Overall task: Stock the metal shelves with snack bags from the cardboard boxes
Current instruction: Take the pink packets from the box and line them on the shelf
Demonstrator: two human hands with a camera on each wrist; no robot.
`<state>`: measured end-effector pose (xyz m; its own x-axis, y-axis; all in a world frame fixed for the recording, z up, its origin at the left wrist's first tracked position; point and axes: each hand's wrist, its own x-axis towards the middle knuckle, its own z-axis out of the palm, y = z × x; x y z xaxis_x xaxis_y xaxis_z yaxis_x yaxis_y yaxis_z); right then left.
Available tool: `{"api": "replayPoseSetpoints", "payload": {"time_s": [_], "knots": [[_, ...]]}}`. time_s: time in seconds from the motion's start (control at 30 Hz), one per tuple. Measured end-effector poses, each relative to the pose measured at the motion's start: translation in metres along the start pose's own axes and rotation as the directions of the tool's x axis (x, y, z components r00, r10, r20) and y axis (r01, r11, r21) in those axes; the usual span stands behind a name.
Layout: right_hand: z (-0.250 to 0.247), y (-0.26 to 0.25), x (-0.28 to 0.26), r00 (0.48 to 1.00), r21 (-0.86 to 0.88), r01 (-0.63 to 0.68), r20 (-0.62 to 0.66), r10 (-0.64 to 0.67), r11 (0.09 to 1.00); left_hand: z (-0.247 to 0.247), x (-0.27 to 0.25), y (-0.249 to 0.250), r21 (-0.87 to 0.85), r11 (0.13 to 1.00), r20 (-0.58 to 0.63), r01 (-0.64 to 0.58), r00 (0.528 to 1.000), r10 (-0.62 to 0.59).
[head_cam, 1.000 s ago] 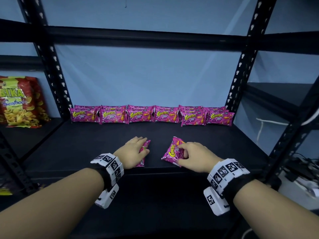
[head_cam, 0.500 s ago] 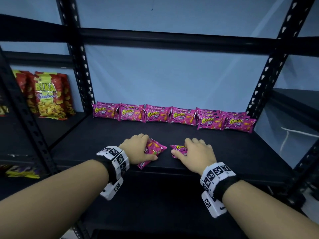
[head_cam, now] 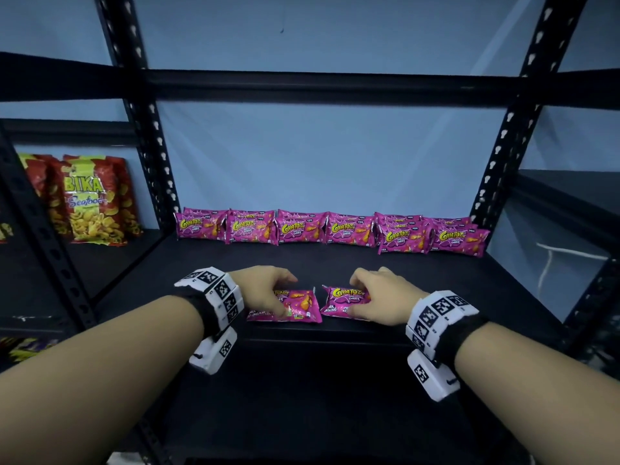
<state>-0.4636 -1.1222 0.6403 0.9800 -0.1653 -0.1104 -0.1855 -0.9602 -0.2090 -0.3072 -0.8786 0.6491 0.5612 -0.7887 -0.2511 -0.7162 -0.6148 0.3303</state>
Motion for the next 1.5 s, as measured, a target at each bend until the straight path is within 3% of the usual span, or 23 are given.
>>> {"api": "replayPoseSetpoints", "payload": {"time_s": [0.17, 0.43, 0.7, 0.93, 1.2, 1.33, 1.5], "knots": [[-0.012, -0.003, 0.006, 0.997, -0.050, -0.034, 0.070, 0.038, 0.998, -0.014, 0.003, 0.005, 0.148, 0.988, 0.070, 0.039, 0.996, -0.050], [-0.030, -0.005, 0.018, 0.993, -0.038, 0.022, 0.113, -0.018, 0.999, -0.025, 0.018, 0.015, 0.171, 0.983, 0.082, 0.065, 0.993, -0.080], [-0.051, 0.005, 0.045, 0.998, -0.020, 0.070, 0.002, -0.070, 0.997, -0.048, 0.040, 0.014, 0.198, 0.980, -0.050, 0.034, 0.998, -0.025], [-0.069, 0.019, 0.098, 0.999, -0.058, -0.015, -0.030, 0.013, 0.998, -0.072, 0.085, 0.006, 0.273, 0.958, -0.191, 0.088, 0.981, -0.035], [-0.075, 0.032, 0.170, 0.999, -0.123, -0.041, -0.040, 0.036, 0.992, -0.084, 0.159, -0.010, 0.281, 0.953, -0.203, 0.114, 0.978, -0.057], [-0.070, 0.032, 0.194, 0.997, -0.193, -0.074, -0.048, 0.066, 0.978, -0.081, 0.181, -0.019, 0.341, 0.926, -0.294, 0.160, 0.954, -0.057], [-0.064, 0.034, 0.206, 0.985, -0.263, -0.080, -0.169, 0.035, 0.961, -0.075, 0.189, -0.029, 0.367, 0.914, -0.375, 0.173, 0.927, -0.025]]}}
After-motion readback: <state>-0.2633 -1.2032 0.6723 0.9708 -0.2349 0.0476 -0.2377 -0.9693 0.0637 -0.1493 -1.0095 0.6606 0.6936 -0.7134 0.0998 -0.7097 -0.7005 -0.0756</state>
